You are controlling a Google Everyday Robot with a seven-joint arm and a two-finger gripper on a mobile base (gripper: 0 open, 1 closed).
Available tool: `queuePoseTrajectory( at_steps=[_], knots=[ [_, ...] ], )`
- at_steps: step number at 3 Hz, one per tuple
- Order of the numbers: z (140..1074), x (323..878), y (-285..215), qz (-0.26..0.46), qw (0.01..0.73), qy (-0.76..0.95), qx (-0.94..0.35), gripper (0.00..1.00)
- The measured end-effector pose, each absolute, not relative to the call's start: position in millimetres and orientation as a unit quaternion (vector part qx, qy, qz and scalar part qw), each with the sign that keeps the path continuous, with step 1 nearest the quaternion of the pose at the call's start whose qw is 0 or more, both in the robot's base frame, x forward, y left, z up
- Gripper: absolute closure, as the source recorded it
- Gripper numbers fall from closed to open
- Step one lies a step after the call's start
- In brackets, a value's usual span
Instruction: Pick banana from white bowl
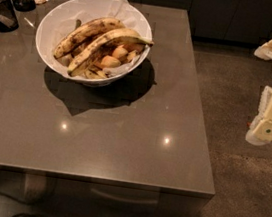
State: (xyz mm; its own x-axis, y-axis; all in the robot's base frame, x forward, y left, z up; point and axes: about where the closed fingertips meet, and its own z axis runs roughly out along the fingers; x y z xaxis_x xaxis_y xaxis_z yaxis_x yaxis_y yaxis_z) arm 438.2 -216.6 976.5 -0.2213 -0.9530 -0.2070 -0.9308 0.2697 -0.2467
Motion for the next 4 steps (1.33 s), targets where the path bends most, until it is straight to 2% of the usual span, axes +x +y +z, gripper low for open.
queuePoseTrajectory(
  at_steps=[2, 4],
  knots=[
    [981, 446, -209, -0.032, 0.156, 0.771, -0.616, 0.00],
    [992, 479, -184, -0.053, 0.124, 0.748, -0.650, 0.00]
  ],
)
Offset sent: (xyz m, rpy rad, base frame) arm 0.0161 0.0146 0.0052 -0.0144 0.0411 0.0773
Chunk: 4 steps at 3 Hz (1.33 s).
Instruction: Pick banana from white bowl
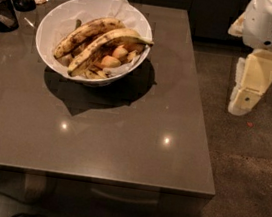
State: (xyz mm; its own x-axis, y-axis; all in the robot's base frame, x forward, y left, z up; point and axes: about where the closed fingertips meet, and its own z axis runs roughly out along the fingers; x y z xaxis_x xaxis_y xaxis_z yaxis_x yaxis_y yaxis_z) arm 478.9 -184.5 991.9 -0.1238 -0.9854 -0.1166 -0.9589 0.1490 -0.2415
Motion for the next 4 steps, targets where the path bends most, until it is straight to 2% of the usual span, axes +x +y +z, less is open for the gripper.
queuePoseTrajectory(
  at_steps=[2, 3, 4],
  knots=[
    [999, 498, -173, -0.052, 0.158, 0.737, -0.655, 0.00],
    [1009, 528, -150, -0.059, 0.164, 0.715, -0.677, 0.00],
    [1008, 561, -107, -0.080, 0.153, 0.677, -0.716, 0.00]
  ],
)
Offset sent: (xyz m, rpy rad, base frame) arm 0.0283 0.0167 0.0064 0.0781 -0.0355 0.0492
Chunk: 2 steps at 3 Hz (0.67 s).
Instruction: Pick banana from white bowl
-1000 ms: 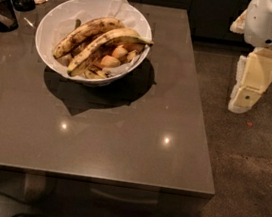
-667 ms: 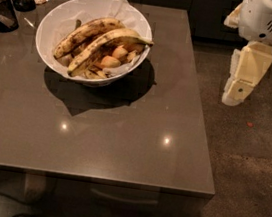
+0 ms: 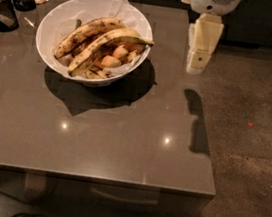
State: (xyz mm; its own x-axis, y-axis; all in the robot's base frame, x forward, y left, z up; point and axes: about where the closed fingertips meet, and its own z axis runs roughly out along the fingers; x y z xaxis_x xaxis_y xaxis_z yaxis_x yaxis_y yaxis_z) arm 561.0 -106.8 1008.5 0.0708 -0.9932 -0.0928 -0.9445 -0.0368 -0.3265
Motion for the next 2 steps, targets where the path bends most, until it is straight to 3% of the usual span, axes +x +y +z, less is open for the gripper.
queuePoseTrajectory(
  at_steps=[2],
  knots=[
    [1016, 585, -78, -0.090, 0.168, 0.643, -0.741, 0.00]
  ],
)
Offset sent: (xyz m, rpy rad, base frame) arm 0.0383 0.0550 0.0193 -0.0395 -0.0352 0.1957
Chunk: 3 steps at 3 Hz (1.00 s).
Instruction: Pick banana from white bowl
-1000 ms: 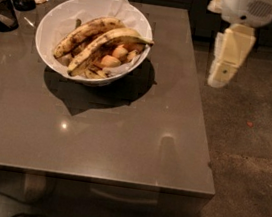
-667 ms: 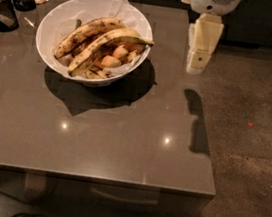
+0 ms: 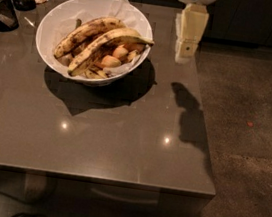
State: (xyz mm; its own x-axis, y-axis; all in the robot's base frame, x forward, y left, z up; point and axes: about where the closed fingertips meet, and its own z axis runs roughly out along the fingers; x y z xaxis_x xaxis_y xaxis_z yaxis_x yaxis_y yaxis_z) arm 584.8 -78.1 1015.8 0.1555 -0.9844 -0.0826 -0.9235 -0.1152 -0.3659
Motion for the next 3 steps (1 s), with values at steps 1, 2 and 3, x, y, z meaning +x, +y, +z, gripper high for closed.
queuePoseTrajectory(
  at_steps=[1, 2, 3],
  knots=[
    [1022, 602, -37, -0.130, 0.159, 0.605, -0.769, 0.00],
    [1020, 619, -9, -0.167, 0.149, 0.571, -0.790, 0.00],
    [1026, 623, -7, -0.169, 0.167, 0.569, -0.788, 0.00]
  ],
)
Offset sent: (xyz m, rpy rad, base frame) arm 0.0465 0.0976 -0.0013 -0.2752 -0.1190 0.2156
